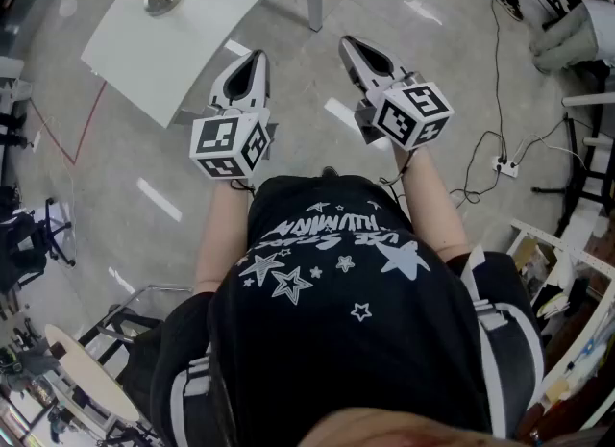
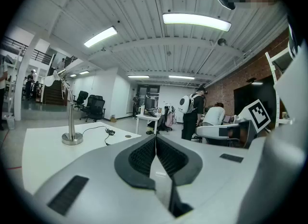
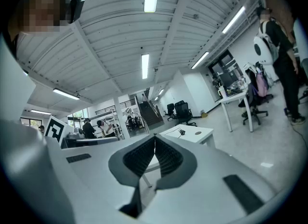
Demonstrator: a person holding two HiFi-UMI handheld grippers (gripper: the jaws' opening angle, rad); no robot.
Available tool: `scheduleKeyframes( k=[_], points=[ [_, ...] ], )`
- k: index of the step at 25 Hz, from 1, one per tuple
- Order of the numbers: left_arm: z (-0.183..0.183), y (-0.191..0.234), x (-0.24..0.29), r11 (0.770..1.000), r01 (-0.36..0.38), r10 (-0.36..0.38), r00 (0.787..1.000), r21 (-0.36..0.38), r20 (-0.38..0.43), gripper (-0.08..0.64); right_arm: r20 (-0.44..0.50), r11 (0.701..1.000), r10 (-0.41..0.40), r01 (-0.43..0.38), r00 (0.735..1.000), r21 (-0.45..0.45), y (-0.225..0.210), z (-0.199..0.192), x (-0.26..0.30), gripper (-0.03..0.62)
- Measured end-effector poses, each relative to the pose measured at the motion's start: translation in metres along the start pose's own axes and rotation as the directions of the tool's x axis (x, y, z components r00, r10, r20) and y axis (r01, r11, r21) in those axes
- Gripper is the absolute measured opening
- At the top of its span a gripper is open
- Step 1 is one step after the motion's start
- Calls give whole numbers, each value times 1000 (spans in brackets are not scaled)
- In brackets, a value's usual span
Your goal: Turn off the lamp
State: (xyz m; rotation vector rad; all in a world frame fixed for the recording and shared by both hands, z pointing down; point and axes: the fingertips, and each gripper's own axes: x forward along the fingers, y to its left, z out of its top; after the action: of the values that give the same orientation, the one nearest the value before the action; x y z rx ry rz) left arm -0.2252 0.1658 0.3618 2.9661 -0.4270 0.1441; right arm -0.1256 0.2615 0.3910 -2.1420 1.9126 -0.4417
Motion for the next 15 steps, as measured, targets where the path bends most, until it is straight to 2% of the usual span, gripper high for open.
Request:
scheduleKeyframes(
  k=[3,7,15],
  points=[
    [-3,-11,14,1000,-15,15,1000,-17,9,12,-8,1000,0,0,1000,14,-22,4,-12,6],
    [-3,-18,23,1000,-22,22,1000,-4,3,12,9,998,5,-5,1000,65,-38,10,-17,6],
    [-5,-8,52,1000,-23,24,1000,7,-7,12,-15,997,25,-23,1000,76,-54,9,12,6]
  ],
)
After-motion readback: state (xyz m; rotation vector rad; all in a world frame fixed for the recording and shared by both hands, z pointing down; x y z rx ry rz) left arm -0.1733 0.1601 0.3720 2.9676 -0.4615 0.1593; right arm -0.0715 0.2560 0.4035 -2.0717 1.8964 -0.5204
